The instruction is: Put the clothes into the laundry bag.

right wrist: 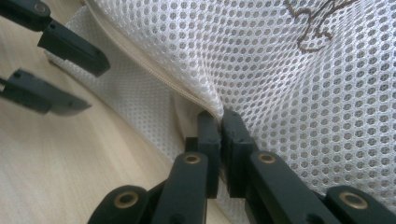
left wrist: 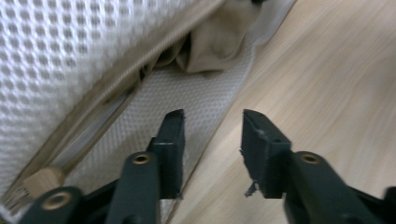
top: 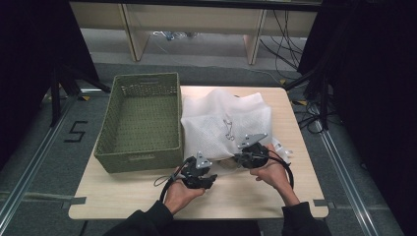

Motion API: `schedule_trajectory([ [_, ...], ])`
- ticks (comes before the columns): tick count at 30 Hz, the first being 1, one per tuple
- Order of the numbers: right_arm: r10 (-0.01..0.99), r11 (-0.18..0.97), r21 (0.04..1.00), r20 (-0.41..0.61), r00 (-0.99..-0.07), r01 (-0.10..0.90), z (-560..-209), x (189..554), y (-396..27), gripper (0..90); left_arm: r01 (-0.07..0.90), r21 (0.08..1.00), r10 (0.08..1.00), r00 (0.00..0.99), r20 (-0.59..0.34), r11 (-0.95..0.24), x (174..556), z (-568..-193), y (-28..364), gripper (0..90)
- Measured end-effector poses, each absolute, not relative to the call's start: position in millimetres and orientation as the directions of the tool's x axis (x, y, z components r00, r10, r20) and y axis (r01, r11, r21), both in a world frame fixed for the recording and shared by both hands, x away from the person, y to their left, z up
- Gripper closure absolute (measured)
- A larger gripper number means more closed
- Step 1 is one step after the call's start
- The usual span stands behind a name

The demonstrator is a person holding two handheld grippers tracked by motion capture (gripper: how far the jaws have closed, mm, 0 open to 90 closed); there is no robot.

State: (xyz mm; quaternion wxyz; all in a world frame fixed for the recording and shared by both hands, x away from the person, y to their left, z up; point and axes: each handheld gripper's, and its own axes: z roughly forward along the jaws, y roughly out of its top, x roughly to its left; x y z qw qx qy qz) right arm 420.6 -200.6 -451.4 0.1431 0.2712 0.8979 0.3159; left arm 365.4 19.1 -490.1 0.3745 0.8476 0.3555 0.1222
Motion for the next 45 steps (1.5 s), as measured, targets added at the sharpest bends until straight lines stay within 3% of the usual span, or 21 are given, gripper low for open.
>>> schedule_trajectory([
  [8,0.554,0.669,0.639,-0.089,-0.828,0.379,-449.8,421.8,-201.7,88.1,0.463,0.702,0.667,0.744,0.025,-0.542,383.7,-496.0,6.1,52.4],
  [14,0.556,0.666,0.642,-0.088,-0.826,0.38,-447.9,419.9,-202.0,88.1,0.515,0.687,0.69,0.723,-0.027,-0.512,391.8,-502.4,2.5,60.6],
  [19,0.572,0.651,0.629,-0.039,-0.819,0.425,-442.3,416.2,-201.4,88.1,0.512,0.665,0.675,0.738,-0.017,-0.543,392.2,-504.7,1.4,56.9],
  [20,0.554,0.672,0.63,-0.08,-0.828,0.389,-442.4,417.0,-203.3,88.1,0.506,0.665,0.674,0.738,-0.004,-0.55,391.8,-504.8,1.2,57.8],
  [25,0.563,0.667,0.621,-0.057,-0.825,0.412,-440.6,414.1,-201.9,88.1,0.51,0.669,0.686,0.727,-0.002,-0.54,392.9,-505.0,3.5,80.9],
  [27,0.551,0.673,0.622,-0.06,-0.832,0.4,-440.9,412.5,-200.3,88.1,0.5,0.668,0.679,0.734,0.01,-0.551,391.2,-505.1,2.9,84.9],
  [37,0.532,0.707,0.582,-0.063,-0.844,0.402,-449.2,406.3,-188.1,88.1,0.482,0.658,0.642,0.767,0.003,-0.578,381.0,-503.8,9.0,86.5],
  [45,0.568,0.716,0.584,-0.168,-0.806,0.383,-468.7,425.3,-171.6,88.5,0.464,0.653,0.62,0.785,0.01,-0.599,376.6,-503.3,13.5,87.1],
])
